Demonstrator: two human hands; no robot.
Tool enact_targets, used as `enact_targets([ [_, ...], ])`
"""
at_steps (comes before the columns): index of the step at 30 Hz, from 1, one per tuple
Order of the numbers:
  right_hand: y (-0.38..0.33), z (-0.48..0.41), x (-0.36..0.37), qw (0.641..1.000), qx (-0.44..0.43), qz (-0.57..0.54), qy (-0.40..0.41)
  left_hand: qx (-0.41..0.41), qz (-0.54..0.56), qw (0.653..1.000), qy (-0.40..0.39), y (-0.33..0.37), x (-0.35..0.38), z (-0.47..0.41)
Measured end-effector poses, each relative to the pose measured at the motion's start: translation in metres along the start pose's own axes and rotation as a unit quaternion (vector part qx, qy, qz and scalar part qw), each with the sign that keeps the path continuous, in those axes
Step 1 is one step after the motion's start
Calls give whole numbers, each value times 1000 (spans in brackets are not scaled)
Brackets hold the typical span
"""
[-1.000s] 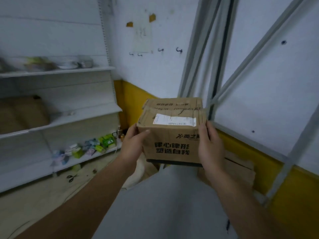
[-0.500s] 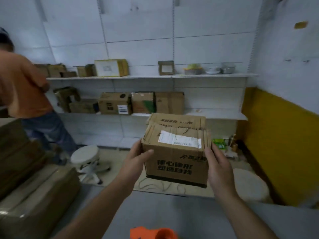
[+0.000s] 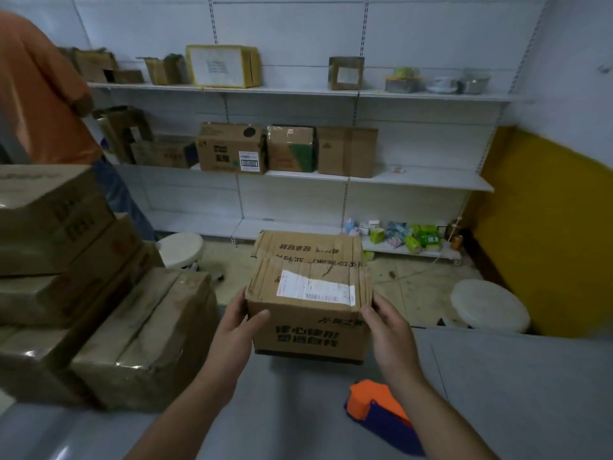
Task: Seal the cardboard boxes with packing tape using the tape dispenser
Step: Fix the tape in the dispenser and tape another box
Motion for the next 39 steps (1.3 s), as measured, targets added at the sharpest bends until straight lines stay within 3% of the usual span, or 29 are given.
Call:
enact_targets([
  [5, 19, 1, 17, 999, 12, 20, -32, -21, 10, 1000, 17, -24, -15, -7],
  [11, 59, -2, 17, 987, 65, 112, -99, -94, -73, 992, 36, -54, -26, -11],
  [13, 63, 4, -2, 983, 57, 152, -82, -54, -146, 982, 108, -46, -38, -13],
  [15, 63, 15, -28, 977, 34, 205, -47, 60, -247, 951, 176, -18, -38, -5],
  [18, 76, 35, -58, 938, 7, 340, -72, 226, -390, 881, 143, 5, 9, 4],
  [20, 90, 45, -60, 900, -15, 416, -131, 260, -477, 833, 104, 2, 41, 0],
  [22, 103, 51, -57, 869, -18, 461, -177, 252, -521, 810, 93, -5, 55, -13],
  [25, 110, 54, -55, 846, -25, 495, -195, 242, -549, 795, 90, -17, 60, -32],
  [30, 118, 57, -65, 840, 1, 507, -194, 248, -563, 781, 109, -30, 58, -33],
  [36, 138, 75, -60, 751, -2, 589, -299, 234, -562, 785, 111, -30, 57, -34],
  [39, 133, 76, -61, 737, -7, 605, -302, 237, -559, 787, 111, -29, 59, -32],
])
Point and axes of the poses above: each hand's wrist, its own z-axis away from the middle knuckle, its own x-axis out of the palm, y = z × x, the point moved 10 cm from there along -z, towards the middle knuckle, and after that the axes turned 12 degrees about -x, right-handed, at the moved point
